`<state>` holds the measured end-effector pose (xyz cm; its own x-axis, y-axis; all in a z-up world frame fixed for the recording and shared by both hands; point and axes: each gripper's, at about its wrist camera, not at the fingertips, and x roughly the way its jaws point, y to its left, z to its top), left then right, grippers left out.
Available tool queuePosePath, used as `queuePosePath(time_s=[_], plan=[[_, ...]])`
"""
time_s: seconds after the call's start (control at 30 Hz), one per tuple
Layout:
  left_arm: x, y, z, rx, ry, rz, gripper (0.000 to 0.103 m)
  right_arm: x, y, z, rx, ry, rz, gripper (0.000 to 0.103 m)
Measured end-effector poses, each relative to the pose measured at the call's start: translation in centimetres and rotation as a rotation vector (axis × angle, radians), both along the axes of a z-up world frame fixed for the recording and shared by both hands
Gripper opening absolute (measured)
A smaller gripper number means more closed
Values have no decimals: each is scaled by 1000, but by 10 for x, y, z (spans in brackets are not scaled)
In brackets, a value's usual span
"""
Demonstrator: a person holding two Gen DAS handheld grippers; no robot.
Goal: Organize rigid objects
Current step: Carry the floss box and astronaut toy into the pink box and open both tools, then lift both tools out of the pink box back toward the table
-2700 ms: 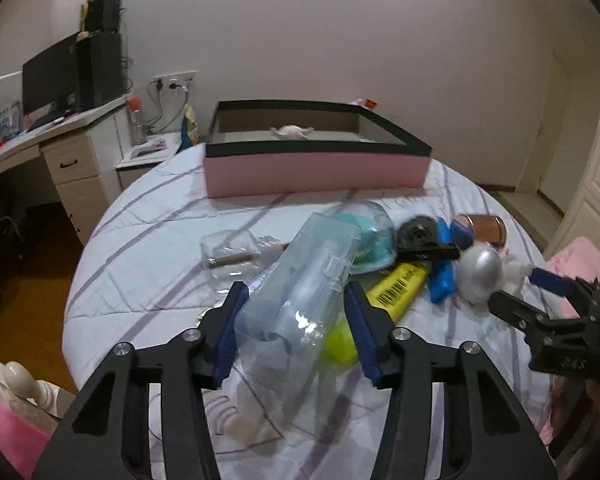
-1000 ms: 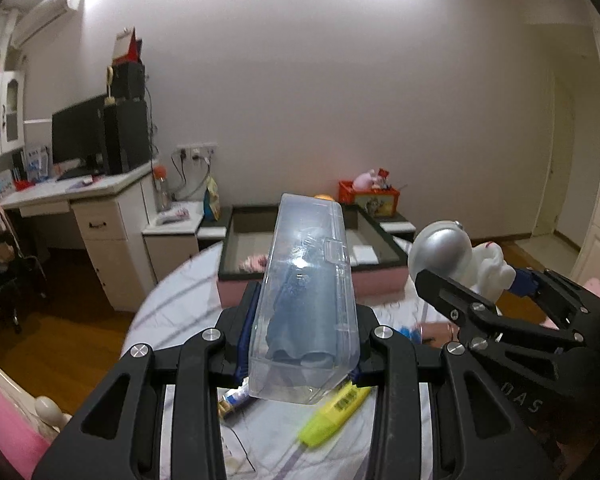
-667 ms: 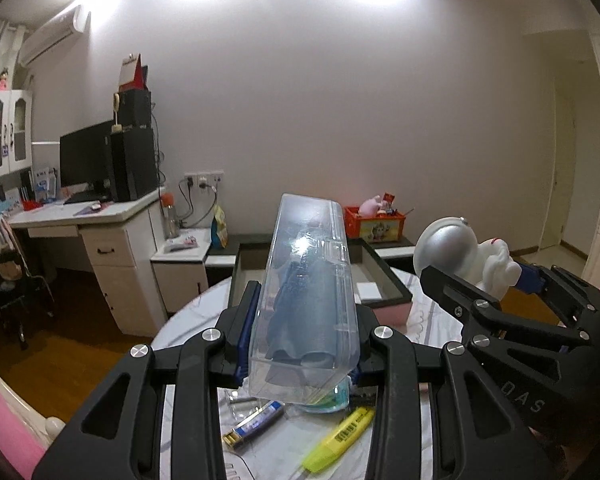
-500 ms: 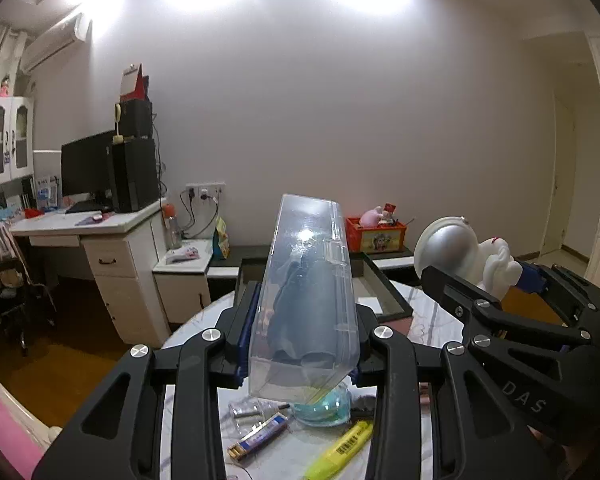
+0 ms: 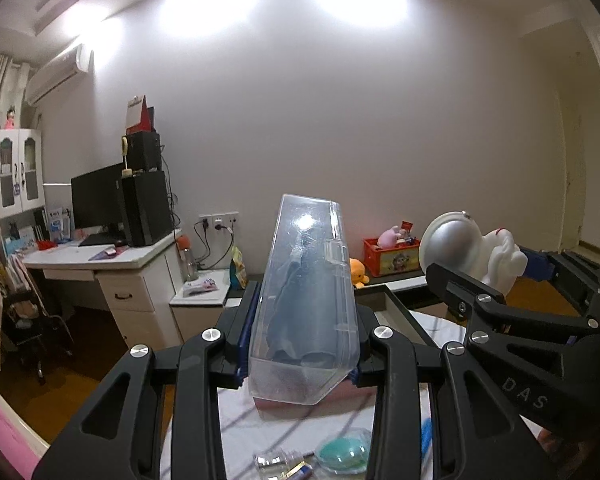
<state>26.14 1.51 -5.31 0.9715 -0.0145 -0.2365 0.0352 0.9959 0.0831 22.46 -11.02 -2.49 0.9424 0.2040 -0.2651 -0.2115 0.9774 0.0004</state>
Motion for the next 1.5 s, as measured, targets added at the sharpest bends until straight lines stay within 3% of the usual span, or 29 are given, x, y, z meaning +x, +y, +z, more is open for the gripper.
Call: queuePosePath(time_s=[0.23,0.37,0.6,0.83,0.93,1.07,1.13,1.2,1.3,1.5], plan=[[64,-4,-6,70,55,5,36,55,0,-3,-21,44,11,68],[119,-7,-27,92,158,-17,36,100,2,-19,-71,108,-12,68],[207,-9,-97,125,385,-33,36,180,-1,-85,-104,321,-7,68],[246,-4,-147,165,527,-4,36,225,7,-144,-146,487,14,68],[253,-2,-154,164,542,9,38,233,8,-153,-156,513,15,68],[247,4,-148,179,515,54,65,233,7,-149,-149,506,-4,68],[242,7,-141,165,500,54,69,229,4,-141,-140,491,-10,69],[233,11,-132,148,480,63,74,224,1,-133,-127,483,-21,81],[208,17,-112,121,423,67,85,208,-2,-116,-111,442,-25,83],[132,29,-66,54,274,65,95,144,-9,-71,-38,340,19,92]])
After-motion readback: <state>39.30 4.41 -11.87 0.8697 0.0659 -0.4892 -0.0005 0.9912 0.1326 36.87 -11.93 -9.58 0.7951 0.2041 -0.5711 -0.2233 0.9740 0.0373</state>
